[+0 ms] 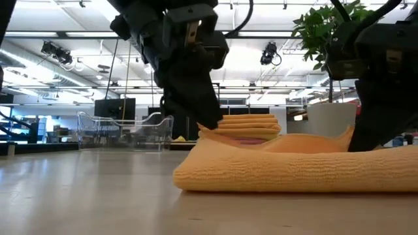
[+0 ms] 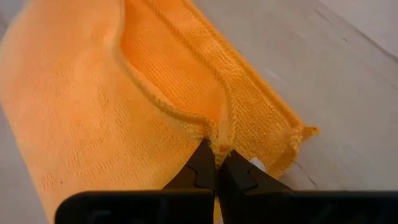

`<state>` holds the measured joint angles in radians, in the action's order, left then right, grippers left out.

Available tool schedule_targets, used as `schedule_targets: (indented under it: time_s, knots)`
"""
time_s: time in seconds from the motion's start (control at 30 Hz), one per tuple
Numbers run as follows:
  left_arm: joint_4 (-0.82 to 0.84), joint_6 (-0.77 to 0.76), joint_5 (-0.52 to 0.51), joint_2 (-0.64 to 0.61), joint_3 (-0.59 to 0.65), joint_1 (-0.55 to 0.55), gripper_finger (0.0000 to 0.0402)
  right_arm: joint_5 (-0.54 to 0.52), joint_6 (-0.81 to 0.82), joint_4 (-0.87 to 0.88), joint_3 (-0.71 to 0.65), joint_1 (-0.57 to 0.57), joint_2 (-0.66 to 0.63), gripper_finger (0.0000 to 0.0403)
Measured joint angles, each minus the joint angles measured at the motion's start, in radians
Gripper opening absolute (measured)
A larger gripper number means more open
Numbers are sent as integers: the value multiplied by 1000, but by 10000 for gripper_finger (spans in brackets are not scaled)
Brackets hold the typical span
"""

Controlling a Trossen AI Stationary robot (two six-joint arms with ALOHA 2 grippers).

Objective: Fold microfiber towels
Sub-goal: Fold the orange towel

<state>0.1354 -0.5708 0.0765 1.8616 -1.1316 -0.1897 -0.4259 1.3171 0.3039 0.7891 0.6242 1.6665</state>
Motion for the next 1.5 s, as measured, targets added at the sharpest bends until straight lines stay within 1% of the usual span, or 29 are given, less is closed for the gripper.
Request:
schedule_targets:
  time_s: [0.17, 0.27, 0.37, 0.43, 0.5, 0.63, 0.73, 0.77, 0.8, 0.97, 1.13, 1.27, 1.33, 1.43, 1.5]
  knots:
    - [90, 35, -50, -65, 0, 46, 142, -55, 31, 1, 0, 7, 0, 5]
    - [73, 114, -56, -78, -1, 50, 160, -57, 44, 0, 0, 15, -5, 5]
    - [46, 152, -50, -62, -2, 52, 163, -73, 45, -1, 0, 24, -24, 5]
    - [47, 157, -43, -35, -1, 56, 153, -85, 49, -6, 2, 25, -32, 5]
    - [29, 157, -39, -1, 0, 59, 133, -92, 49, 8, 2, 24, -38, 5]
    - [-34, 159, -39, 56, 0, 61, 74, -90, 49, 8, 2, 20, -40, 5]
    - [-62, 160, -34, 76, -1, 67, 23, -83, 49, 13, 2, 20, -40, 5]
    - [-61, 167, -30, 78, -1, 68, 12, -82, 49, 11, 2, 20, -40, 5]
    - [-54, 180, -18, 78, 0, 69, 9, -82, 49, 12, 2, 19, -41, 5]
    - [-61, 198, 0, 104, 0, 56, 17, -95, 74, 17, 2, 18, -41, 5]
    - [-85, 201, 34, 133, -2, 38, 6, -102, 88, 22, 2, 18, -41, 5]
    - [-73, 216, 30, 132, -2, 34, 17, -121, 107, 21, 1, 18, -44, 5]
    - [-69, 217, 27, 132, -2, 36, 17, -138, 102, 19, 1, 18, -57, 5]
    - [-64, 217, 28, 132, -2, 41, 7, -177, 71, 22, 0, 20, -102, 5]
    - [-63, 222, 27, 132, -2, 41, 7, -195, 67, 56, 1, 17, -136, 5]
